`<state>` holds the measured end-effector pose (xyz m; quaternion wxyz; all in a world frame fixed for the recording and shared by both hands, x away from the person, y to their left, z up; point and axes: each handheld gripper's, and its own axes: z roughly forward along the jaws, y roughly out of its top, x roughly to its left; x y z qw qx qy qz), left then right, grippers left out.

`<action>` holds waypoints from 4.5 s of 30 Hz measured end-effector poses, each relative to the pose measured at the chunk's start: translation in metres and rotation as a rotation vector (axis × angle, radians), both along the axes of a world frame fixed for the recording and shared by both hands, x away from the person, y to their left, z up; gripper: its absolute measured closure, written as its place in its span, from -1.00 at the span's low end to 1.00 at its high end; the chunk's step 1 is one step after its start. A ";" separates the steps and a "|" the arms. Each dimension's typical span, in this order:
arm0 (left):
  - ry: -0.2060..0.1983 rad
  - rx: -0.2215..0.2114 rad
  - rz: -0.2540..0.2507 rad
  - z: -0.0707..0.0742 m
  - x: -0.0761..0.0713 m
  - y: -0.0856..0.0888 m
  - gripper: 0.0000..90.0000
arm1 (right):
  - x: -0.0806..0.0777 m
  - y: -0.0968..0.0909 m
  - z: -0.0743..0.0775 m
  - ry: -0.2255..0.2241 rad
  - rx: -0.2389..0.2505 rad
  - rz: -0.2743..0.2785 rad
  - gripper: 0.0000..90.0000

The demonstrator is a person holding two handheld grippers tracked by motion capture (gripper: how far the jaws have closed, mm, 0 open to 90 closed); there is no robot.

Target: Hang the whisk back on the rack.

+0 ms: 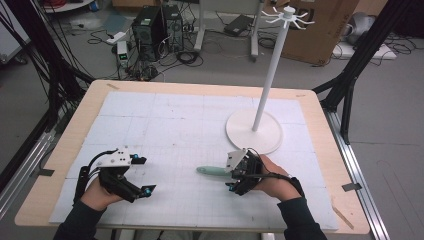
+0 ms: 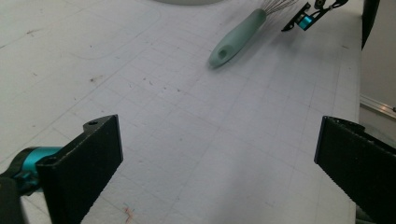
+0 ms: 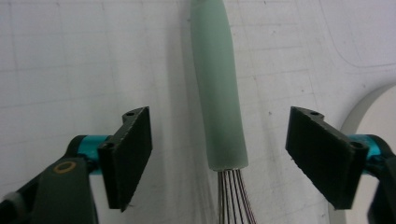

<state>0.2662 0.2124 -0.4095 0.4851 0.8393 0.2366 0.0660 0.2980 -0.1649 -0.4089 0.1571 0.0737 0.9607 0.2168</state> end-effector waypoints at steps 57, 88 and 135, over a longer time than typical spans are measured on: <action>0.015 0.013 -0.027 -0.003 -0.001 -0.004 -0.96 | 0.018 0.008 -0.007 0.125 -0.115 0.026 0.55; 0.013 -0.008 -0.034 -0.001 -0.001 -0.002 -0.96 | 0.021 -0.058 0.037 0.388 0.325 -0.009 0.55; 0.018 -0.011 -0.035 -0.002 -0.001 -0.002 -0.96 | 0.029 -0.171 0.144 0.162 0.891 -0.156 0.55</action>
